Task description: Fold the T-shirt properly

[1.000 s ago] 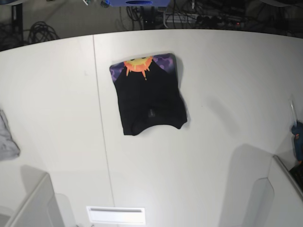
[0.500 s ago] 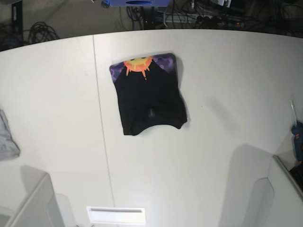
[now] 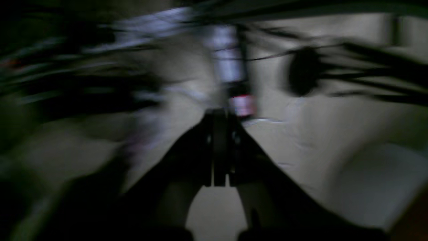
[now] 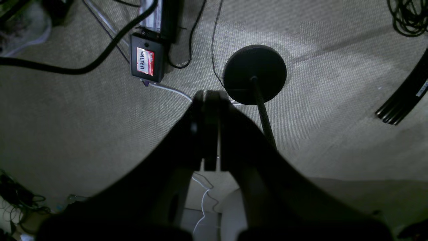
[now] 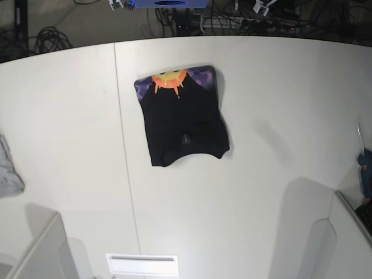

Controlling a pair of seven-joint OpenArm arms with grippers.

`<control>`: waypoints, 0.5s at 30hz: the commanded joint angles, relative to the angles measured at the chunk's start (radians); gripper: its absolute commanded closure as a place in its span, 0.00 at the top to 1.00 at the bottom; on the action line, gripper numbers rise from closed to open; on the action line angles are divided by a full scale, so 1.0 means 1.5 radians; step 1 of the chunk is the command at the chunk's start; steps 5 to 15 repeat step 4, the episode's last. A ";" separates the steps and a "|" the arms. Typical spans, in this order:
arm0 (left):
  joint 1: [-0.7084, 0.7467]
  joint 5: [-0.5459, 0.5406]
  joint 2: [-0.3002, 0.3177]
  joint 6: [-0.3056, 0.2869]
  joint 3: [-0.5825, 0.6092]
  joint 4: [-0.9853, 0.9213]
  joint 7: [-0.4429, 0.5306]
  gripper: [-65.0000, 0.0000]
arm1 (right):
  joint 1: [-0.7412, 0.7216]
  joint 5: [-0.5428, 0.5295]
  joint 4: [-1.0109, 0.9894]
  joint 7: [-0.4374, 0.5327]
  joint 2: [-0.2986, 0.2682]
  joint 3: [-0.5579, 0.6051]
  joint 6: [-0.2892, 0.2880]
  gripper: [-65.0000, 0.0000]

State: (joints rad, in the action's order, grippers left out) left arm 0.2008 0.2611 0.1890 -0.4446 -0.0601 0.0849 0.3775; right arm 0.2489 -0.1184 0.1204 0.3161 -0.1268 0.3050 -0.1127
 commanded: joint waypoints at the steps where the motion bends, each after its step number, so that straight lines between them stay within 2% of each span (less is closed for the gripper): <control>1: 0.005 0.004 -0.003 -0.006 0.000 0.008 0.007 0.00 | 0.003 -0.015 -0.001 0.007 -0.005 -0.001 0.003 0.00; 4: 0.005 0.004 -0.004 0.001 0.001 0.033 0.007 0.00 | 0.001 -0.049 -0.001 0.007 -0.005 0.000 0.003 0.00; 15: 0.005 0.004 -0.004 0.001 0.001 0.033 0.007 0.00 | 0.001 -0.049 -0.001 0.007 -0.005 0.000 0.003 0.00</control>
